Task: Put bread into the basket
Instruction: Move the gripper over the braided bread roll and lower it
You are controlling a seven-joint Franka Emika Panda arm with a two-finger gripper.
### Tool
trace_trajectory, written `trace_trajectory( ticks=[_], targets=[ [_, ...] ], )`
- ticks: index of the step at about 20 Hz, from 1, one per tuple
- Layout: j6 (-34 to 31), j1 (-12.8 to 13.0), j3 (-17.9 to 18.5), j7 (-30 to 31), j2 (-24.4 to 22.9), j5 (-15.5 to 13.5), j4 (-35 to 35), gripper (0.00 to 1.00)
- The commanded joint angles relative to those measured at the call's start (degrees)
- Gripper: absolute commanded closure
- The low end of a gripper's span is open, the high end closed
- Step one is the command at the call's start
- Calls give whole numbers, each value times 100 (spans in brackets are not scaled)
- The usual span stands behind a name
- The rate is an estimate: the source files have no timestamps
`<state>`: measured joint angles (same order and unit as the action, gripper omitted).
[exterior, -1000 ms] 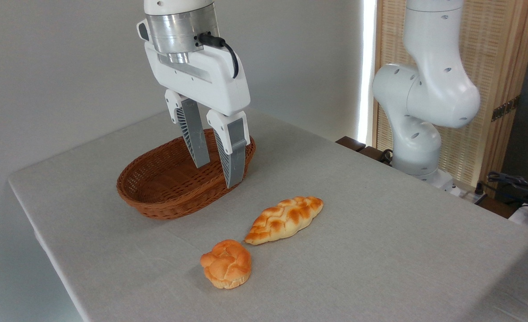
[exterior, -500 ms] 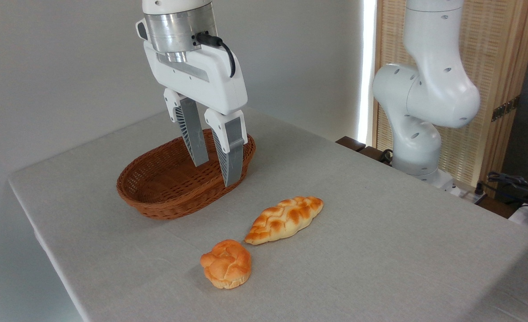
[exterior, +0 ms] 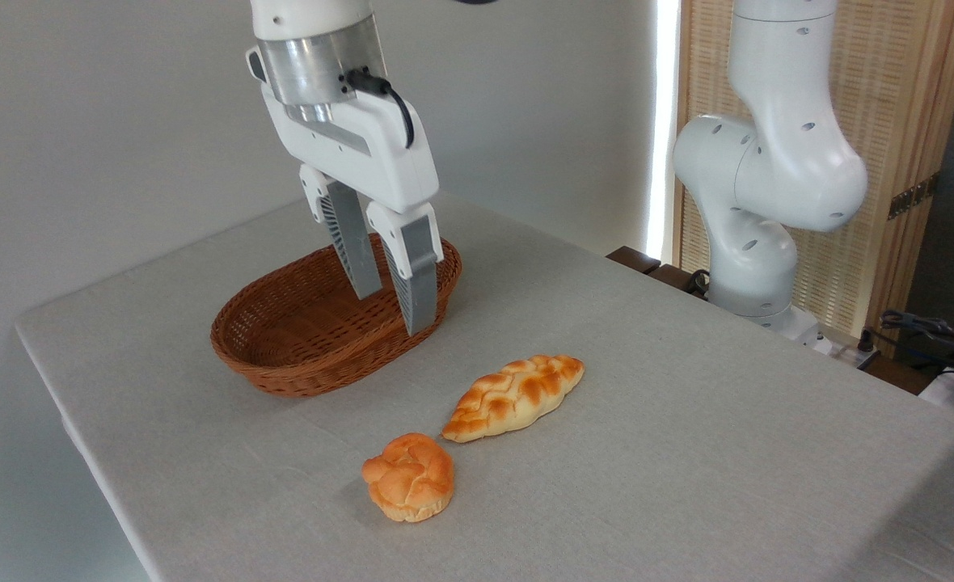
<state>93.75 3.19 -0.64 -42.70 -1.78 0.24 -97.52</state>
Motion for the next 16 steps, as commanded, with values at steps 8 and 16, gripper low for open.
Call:
trace_trajectory(
  ticks=[8,16],
  targets=[
    [1505,-3,301,-1258,-1904,20,-3447,0],
    [2182,85,301,-1285,-1835,20,-4099,0]
  ],
)
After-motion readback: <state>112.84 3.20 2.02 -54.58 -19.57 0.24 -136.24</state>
